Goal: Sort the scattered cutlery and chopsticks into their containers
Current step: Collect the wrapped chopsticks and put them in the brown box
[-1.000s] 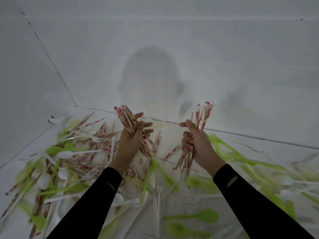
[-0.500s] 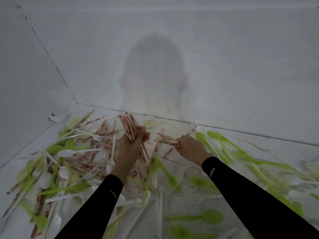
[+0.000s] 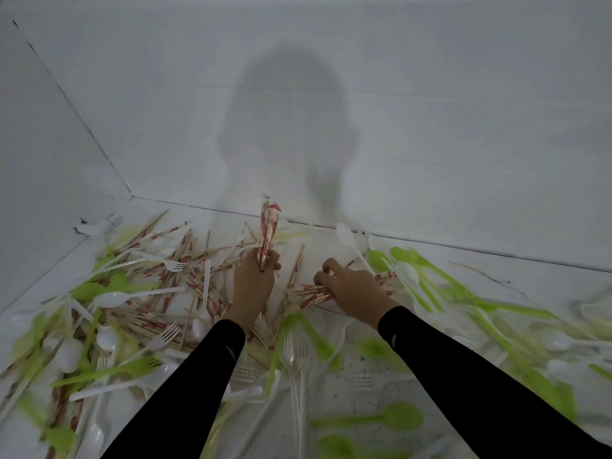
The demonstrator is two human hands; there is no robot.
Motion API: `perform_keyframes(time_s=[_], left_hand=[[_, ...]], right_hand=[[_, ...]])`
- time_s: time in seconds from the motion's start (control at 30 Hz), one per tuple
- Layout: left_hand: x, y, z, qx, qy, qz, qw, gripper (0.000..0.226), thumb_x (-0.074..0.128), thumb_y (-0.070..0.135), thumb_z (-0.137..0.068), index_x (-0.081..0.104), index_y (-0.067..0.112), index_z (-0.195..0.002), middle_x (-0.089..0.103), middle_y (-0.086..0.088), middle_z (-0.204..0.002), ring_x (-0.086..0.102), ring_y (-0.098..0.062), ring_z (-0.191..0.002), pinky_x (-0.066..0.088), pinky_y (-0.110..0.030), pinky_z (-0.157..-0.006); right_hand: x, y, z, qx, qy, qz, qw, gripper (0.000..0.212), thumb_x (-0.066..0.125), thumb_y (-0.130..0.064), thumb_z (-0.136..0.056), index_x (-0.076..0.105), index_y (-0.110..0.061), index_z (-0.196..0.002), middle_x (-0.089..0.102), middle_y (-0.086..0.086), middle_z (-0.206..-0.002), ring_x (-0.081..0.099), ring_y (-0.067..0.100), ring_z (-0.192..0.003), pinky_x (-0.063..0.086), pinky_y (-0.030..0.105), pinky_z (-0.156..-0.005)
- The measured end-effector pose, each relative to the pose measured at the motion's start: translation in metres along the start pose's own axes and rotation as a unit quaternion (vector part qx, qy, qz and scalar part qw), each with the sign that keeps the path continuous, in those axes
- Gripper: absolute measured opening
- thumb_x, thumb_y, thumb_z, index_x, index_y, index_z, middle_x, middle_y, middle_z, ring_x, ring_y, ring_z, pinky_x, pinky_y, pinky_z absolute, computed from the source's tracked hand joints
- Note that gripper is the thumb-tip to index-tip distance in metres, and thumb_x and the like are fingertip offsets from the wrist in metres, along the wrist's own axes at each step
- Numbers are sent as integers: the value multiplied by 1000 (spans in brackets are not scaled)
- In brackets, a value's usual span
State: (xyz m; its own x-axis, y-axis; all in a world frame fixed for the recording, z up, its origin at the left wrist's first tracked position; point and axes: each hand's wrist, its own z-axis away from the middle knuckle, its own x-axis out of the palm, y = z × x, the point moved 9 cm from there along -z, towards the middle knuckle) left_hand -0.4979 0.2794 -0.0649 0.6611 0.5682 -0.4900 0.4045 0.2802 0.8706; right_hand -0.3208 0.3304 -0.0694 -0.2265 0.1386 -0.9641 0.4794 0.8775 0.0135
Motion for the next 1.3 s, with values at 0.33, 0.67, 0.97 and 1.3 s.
perform_keyframes(time_s=[0.33, 0.67, 0.97, 1.3], left_hand=[[44, -8, 10, 8, -137, -203, 970, 25, 68, 15, -80, 44, 10, -78, 49, -3, -73, 50, -24, -71, 28, -27, -50], [39, 34, 17, 38, -116, -184, 975, 19, 59, 17, -87, 44, 6, -87, 46, -4, -79, 49, -25, -76, 36, -33, -62], [84, 194, 95, 90, -214, 184, 955, 10, 61, 20, -96, 56, 13, -89, 63, -1, -70, 61, -12, -59, 56, -28, -68], [218, 254, 249, -186, -298, 504, 789, 12, 59, 29, -97, 55, 18, -99, 57, -1, -80, 60, -20, -75, 53, -37, -69]], right_hand=[[-75, 93, 51, 366, 314, -512, 710, 27, 45, -26, -103, 43, -22, -130, 74, 3, -98, 65, 13, -76, 53, 28, -68], [-88, 113, 123, 422, 339, -772, 333, 16, 43, -35, -104, 50, -21, -107, 43, -2, -59, 46, 13, -49, 57, 36, -66], [-162, 116, 174, 358, 398, -804, 260, 39, 58, -44, -95, 42, -20, -69, 37, -5, -52, 37, 9, -41, 40, 22, -48], [-279, 120, 291, 331, 522, -708, 342, 45, 64, -40, -93, 39, -18, -62, 29, -1, -53, 33, 14, -43, 39, 28, -48]])
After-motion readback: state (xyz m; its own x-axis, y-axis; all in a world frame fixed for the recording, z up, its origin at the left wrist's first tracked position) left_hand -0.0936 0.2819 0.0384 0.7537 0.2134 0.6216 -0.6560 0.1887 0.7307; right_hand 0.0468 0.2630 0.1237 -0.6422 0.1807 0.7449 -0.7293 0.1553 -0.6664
